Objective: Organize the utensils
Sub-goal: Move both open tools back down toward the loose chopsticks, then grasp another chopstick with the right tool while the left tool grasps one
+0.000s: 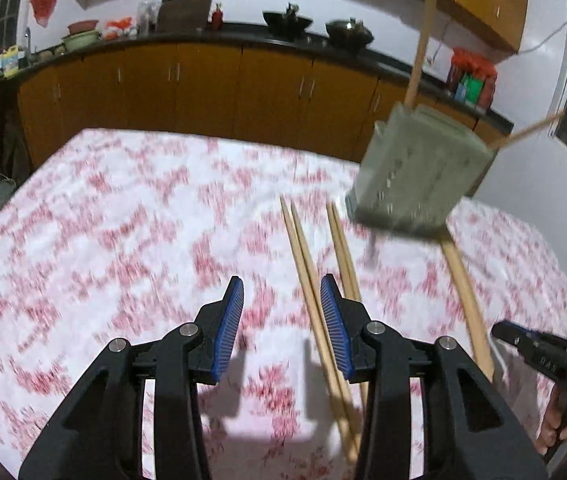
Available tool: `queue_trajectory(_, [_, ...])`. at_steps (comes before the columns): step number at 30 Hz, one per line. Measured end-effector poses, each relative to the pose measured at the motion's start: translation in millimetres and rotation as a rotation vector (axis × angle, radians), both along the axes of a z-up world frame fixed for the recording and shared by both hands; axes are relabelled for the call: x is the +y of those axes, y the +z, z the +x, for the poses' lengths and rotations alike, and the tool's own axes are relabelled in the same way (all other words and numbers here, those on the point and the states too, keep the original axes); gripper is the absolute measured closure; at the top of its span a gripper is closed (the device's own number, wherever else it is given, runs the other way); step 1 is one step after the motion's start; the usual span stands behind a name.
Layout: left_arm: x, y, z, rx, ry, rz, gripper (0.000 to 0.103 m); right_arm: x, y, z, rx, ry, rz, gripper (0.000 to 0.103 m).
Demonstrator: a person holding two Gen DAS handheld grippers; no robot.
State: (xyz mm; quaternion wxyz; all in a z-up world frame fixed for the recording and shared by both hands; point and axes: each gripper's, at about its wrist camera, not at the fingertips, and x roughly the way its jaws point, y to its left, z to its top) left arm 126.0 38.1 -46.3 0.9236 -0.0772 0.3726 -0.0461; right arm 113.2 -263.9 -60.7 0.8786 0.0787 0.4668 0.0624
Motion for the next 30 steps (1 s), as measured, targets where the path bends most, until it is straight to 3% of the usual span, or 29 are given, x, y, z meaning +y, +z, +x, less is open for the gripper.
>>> queue_trajectory(10, [-8,-29,-6,0.066,-0.025,0.018,0.064,2,-5,1,0.004,-0.003,-0.029,0.09])
queue_trajectory(16, [-13,-34,-5,0.089,-0.052,0.001,0.071,5,-7,4,-0.01,-0.014,-0.108,0.094])
queue_trajectory(26, [-25,-45,-4,0.125,-0.105,0.011,0.085,-17,-11,14,-0.028,-0.07,-0.103,0.095])
queue_trajectory(30, [-27,-45,-3,0.126,-0.108,0.03,0.085,-18,-12,20,-0.036,-0.075,-0.114,0.095])
